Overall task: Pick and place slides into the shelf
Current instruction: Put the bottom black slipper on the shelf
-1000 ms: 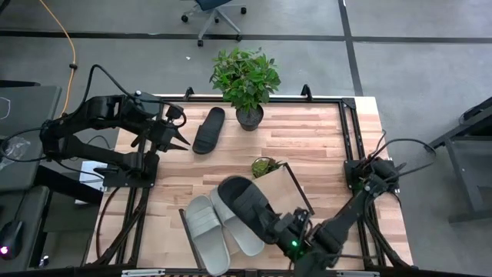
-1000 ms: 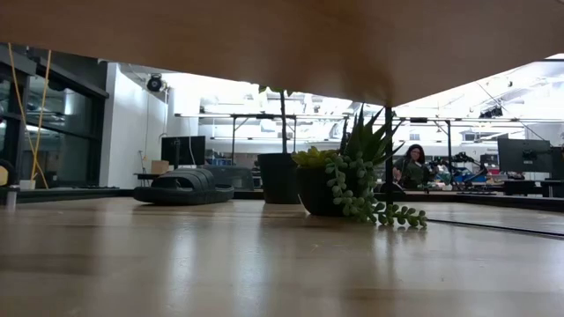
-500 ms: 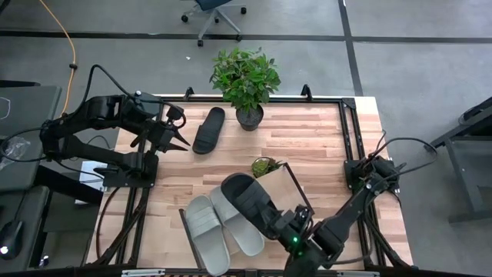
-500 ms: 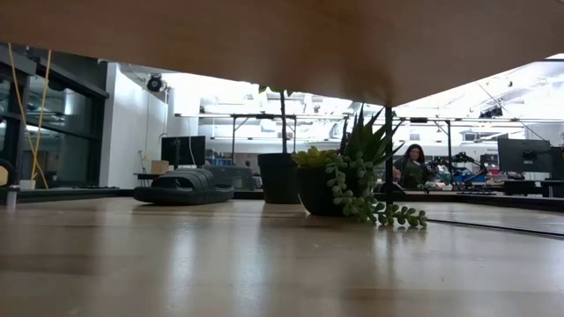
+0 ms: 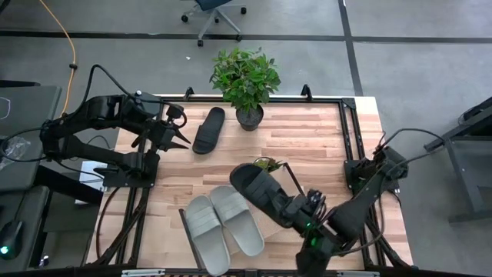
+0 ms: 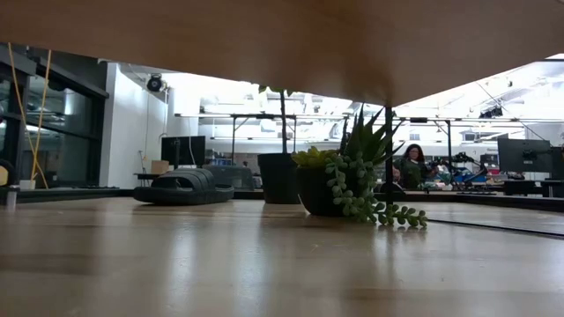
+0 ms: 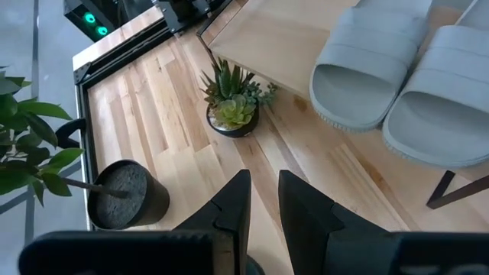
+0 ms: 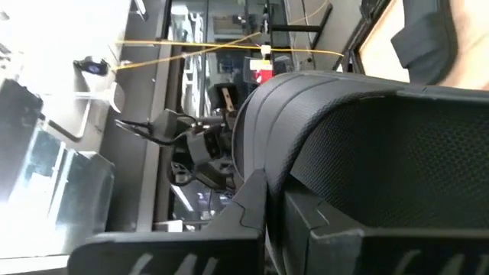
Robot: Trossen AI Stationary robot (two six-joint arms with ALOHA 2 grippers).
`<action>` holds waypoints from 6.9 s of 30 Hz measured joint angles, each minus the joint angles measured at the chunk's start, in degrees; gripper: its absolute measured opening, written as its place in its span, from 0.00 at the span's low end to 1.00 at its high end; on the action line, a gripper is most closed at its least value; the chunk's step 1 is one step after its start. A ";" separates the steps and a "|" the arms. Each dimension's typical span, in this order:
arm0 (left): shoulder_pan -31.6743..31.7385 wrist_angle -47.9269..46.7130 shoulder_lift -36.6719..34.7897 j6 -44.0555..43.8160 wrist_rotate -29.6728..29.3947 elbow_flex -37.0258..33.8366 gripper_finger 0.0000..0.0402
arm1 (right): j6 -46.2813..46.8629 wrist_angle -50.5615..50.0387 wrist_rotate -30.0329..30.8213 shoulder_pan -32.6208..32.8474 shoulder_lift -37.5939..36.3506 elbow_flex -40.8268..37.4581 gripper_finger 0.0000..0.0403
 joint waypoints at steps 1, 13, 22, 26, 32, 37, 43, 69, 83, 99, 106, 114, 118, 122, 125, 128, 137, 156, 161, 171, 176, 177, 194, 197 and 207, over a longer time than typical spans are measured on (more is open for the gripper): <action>-0.01 0.02 0.00 -0.02 0.00 0.00 0.14 | -0.26 -1.33 -0.51 0.00 -1.04 0.00 0.00; 0.01 0.00 0.00 -0.45 -0.44 0.00 0.14 | -4.72 -21.24 -31.25 -3.24 -10.51 0.00 0.00; -0.01 -0.04 0.00 -2.39 -1.15 0.00 0.14 | -23.10 -25.08 -37.95 -6.51 -18.35 0.00 0.00; -0.01 -0.09 0.00 -4.07 -3.11 0.00 0.14 | -29.95 -25.57 -45.64 -8.36 -21.24 0.00 0.00; 0.01 -0.13 0.00 -5.91 -3.43 0.00 0.14 | -43.51 -27.09 -64.12 -13.79 -23.01 0.00 0.00; 0.01 -0.02 0.00 -9.87 -3.44 0.00 0.14 | -58.58 -29.70 -79.95 -22.48 -23.06 0.00 0.00; 0.01 -0.02 -0.04 -19.82 -4.65 0.00 0.14 | -83.20 -30.49 -96.32 -32.97 -23.06 0.00 0.00; 0.01 5.86 0.00 -33.68 -14.71 0.00 0.14 | -134.57 -42.57 -128.67 -42.16 -5.47 -0.02 0.00; 0.01 5.81 0.02 -33.78 -17.28 0.00 0.14 | -145.23 -41.96 -133.86 -40.78 0.29 -0.02 0.00; 0.01 5.75 1.14 -37.98 -17.29 0.02 0.14 | -146.17 -38.92 -133.01 -36.85 4.50 0.00 0.00; -0.02 1.06 1.04 -34.80 2.47 0.02 0.14 | -142.12 -35.60 -132.78 -37.10 4.51 2.30 0.00; -1.24 -14.89 0.94 -36.20 17.37 0.02 0.14 | -136.31 -31.00 -132.05 -37.94 4.50 5.18 0.00; -3.85 -16.50 0.94 -36.20 16.97 0.02 0.14 | -135.15 -31.18 -131.67 -37.90 4.50 5.18 0.00; -5.50 -16.46 0.97 -36.21 15.84 0.02 0.14 | -134.92 -31.88 -131.74 -37.87 4.50 5.18 0.00; -6.14 -15.88 1.28 -36.22 14.58 0.02 0.14 | -135.03 -32.84 -131.74 -37.86 4.50 5.18 0.00; -6.03 -14.91 1.28 -36.39 14.37 0.02 0.14 | -135.81 -34.47 -131.71 -37.88 4.50 5.18 0.00; -6.03 -14.82 1.29 -36.65 14.35 0.02 0.14 | -137.27 -35.00 -131.65 -36.06 5.91 5.22 0.01; -6.02 -14.51 1.29 -36.20 13.55 0.02 0.14 | -135.05 -34.29 -125.15 -36.28 6.33 5.22 0.30; -6.01 -12.91 1.29 -35.74 13.46 0.02 0.14 | -133.96 -32.37 -122.72 -36.41 6.29 5.22 0.30; -6.00 -10.01 1.29 -35.13 11.28 0.02 0.14 | -127.46 -29.36 -108.61 -36.39 1.72 5.22 0.29; -6.14 -12.16 1.29 -34.27 15.79 0.02 0.14 | -123.48 -36.90 -105.97 -35.10 -0.44 5.29 0.29; -6.57 -13.30 1.29 -33.69 17.32 0.02 0.14 | -122.89 -38.36 -105.42 -34.59 -0.44 5.29 0.29; -33.40 -13.87 4.21 -53.23 10.93 0.00 0.14 | -108.81 -38.99 -94.21 -30.95 -0.18 5.22 0.29; -40.53 -11.62 6.42 -59.72 9.06 -0.68 0.14 | -106.78 -39.11 -92.98 -30.95 -0.18 5.22 0.29; -52.86 3.75 17.44 -74.19 -2.08 -2.91 0.14 | -100.20 -43.75 -90.19 -27.95 -0.18 5.22 0.29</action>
